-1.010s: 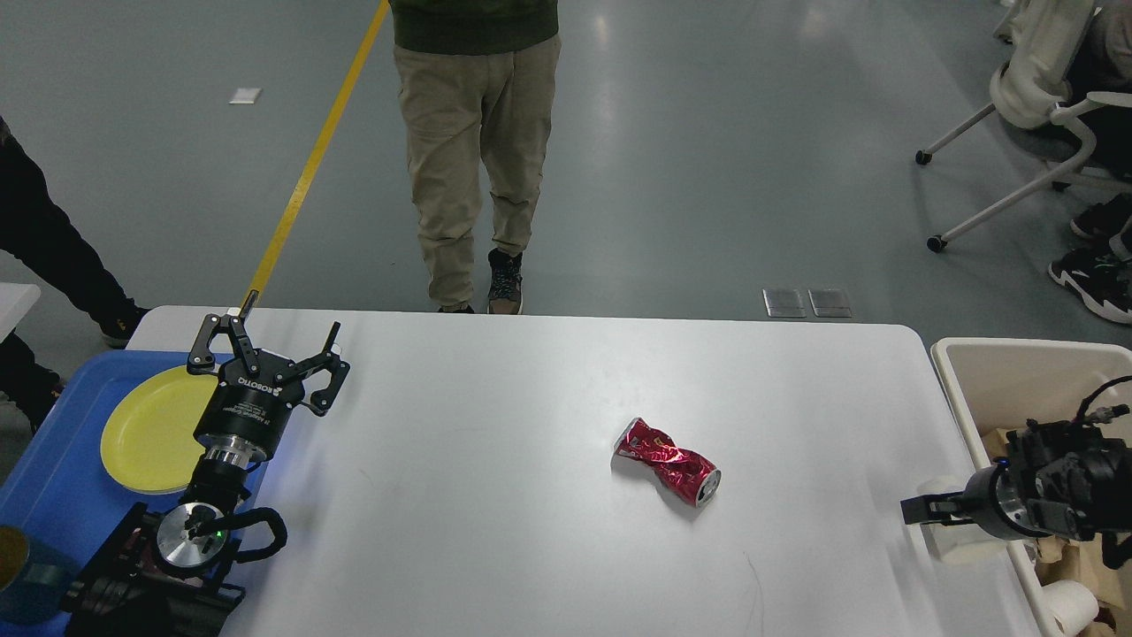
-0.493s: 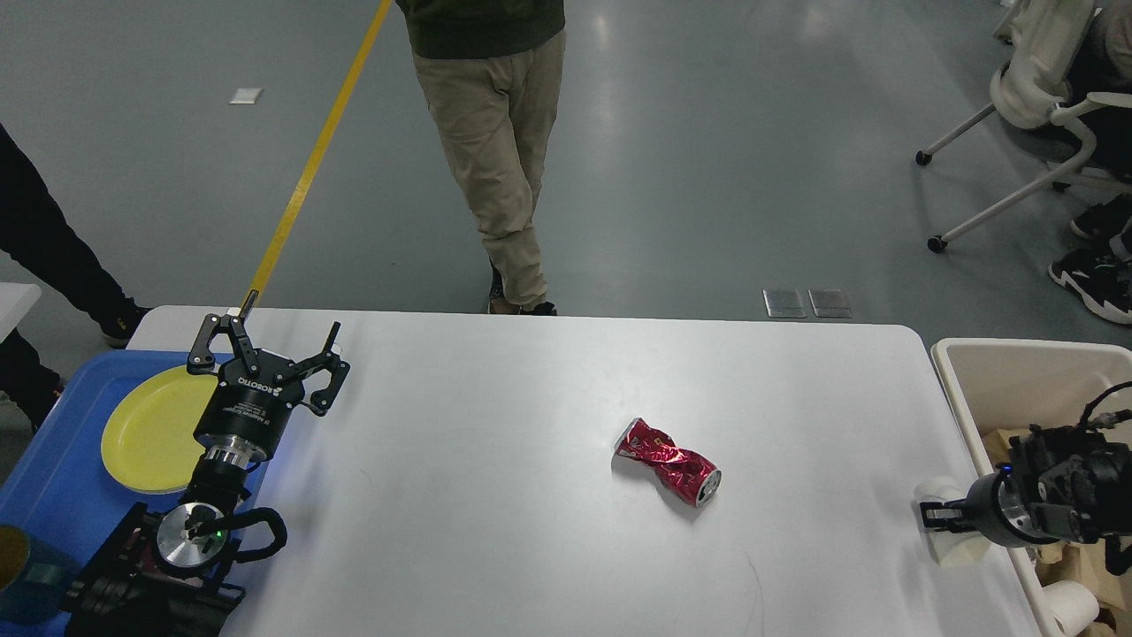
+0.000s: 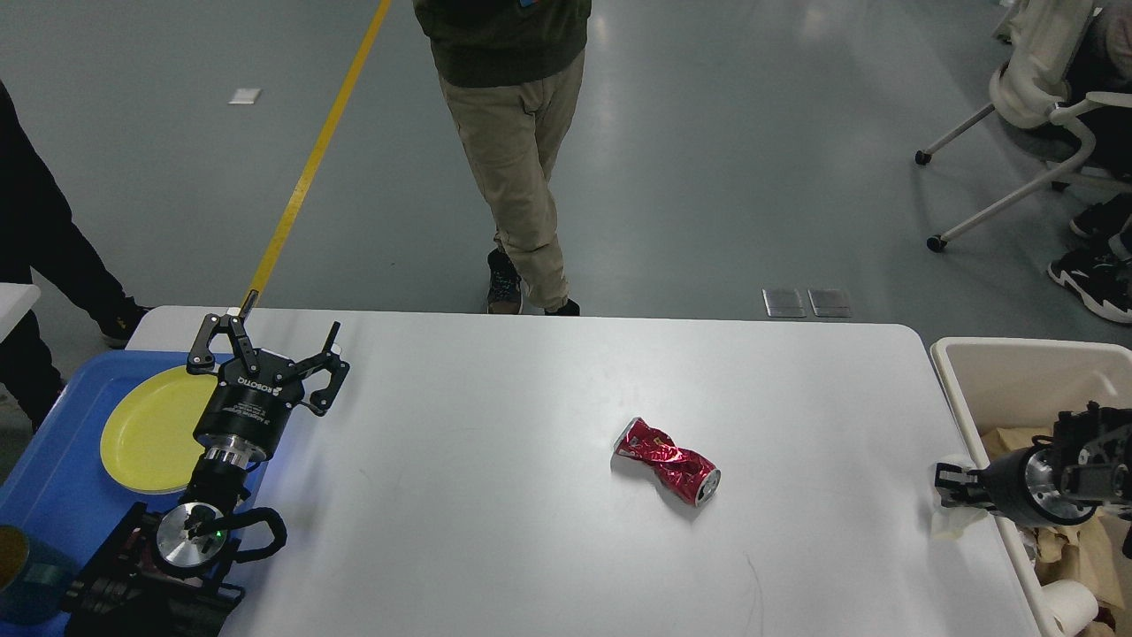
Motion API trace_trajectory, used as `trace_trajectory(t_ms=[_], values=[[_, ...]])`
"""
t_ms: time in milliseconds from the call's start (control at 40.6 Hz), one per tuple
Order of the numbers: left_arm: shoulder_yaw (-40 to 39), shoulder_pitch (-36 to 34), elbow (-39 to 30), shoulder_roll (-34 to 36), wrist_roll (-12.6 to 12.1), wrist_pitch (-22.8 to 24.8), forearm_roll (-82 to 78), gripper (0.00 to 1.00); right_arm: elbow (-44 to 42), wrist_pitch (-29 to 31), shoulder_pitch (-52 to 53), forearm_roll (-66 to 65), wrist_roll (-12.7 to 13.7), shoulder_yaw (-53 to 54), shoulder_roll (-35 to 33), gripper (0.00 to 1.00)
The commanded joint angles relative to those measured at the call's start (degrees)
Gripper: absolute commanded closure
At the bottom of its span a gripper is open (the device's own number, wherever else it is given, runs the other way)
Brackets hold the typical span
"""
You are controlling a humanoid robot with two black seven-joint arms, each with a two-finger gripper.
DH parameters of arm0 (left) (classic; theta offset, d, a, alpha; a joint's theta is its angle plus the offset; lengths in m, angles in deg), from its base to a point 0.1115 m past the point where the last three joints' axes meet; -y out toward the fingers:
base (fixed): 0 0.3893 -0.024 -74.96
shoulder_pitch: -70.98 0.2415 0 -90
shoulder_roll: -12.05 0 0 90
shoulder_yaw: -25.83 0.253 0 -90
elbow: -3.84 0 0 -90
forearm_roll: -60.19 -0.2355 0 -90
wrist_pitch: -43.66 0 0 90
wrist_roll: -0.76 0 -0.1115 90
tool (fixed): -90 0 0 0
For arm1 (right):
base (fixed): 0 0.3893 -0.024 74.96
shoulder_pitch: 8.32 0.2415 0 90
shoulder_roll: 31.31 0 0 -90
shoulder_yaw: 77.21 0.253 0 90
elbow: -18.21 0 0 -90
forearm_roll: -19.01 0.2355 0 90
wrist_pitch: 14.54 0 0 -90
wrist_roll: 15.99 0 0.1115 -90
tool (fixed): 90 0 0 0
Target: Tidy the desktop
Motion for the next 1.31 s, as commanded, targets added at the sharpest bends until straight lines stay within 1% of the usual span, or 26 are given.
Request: trace_trajectory(t_ms=[0,74,123,197,296,370,394,444,493,567,715,813,887,1010,1060,1158,1281], values=[[0.0,0.0,0.0,0.01,0.0,0.02,0.0,0.04,4.79,5.64,7.11,0.35,0.23,-0.26,-1.53,1.0],[0.0,0.0,0.0,-0.08,0.0,0.02,0.0,0.04,6.9,10.3,12.03,0.53,1.28,-0.69,-1.88,1.0],[0.0,0.0,0.0,0.01,0.0,0.02,0.0,0.04,8.31,13.72,15.46,1.67,3.47,-1.31,-1.88,1.0],[0.0,0.0,0.0,0.01,0.0,-0.07,0.0,0.04,9.9,18.38,20.56,4.82,7.86,-2.1,-1.88,1.0],[0.0,0.0,0.0,-0.08,0.0,0.02,0.0,0.04,11.65,23.66,27.15,9.31,14.8,-3.42,-1.18,1.0],[0.0,0.0,0.0,-0.08,0.0,-0.07,0.0,0.04,14.2,25.87,32.68,11.25,19.2,-4.3,-1.18,1.0],[0.0,0.0,0.0,-0.08,0.0,-0.07,0.0,0.04,16.82,26.13,36.44,12.12,21.65,-5.26,-1.0,1.0],[0.0,0.0,0.0,-0.08,0.0,-0.07,0.0,0.04,19.9,26.13,40.33,13.09,23.6,-6.49,-0.57,1.0],[0.0,0.0,0.0,-0.08,0.0,0.02,0.0,0.04,22.89,26.05,44.46,14.67,24.84,-7.98,0.49,1.0],[0.0,0.0,0.0,0.01,0.0,0.02,0.0,0.04,27.2,26.22,50.53,18.09,25.19,-10.97,2.77,1.0],[0.0,0.0,0.0,0.01,0.0,-0.07,0.0,0.04,36.25,26.22,61.16,24.52,25.02,-17.12,8.3,1.0],[-0.09,0.0,0.0,0.01,0.09,-0.07,0.0,0.04,43.28,26.05,67.66,26.02,25.02,-18.62,12.52,1.0],[0.0,0.0,0.0,0.01,0.09,-0.07,0.0,0.04,46.0,25.87,69.96,26.54,25.02,-18.19,13.41,1.0],[-0.09,0.09,0.0,0.01,0.09,-0.07,0.0,0.04,46.0,28.15,72.6,27.51,25.02,-18.01,13.41,1.0],[-0.09,0.0,0.0,0.01,0.09,-0.07,0.0,0.04,46.0,28.16,72.69,27.6,25.02,-18.1,13.15,1.0],[0.0,0.0,0.0,-0.08,0.09,-0.07,0.0,0.04,46.0,27.02,72.69,27.51,25.1,-18.54,12.18,1.0],[-0.09,0.0,0.0,-0.08,0.09,-0.07,0.0,0.04,45.85,23.59,72.17,27.51,25.02,-20.73,11.04,1.0]])
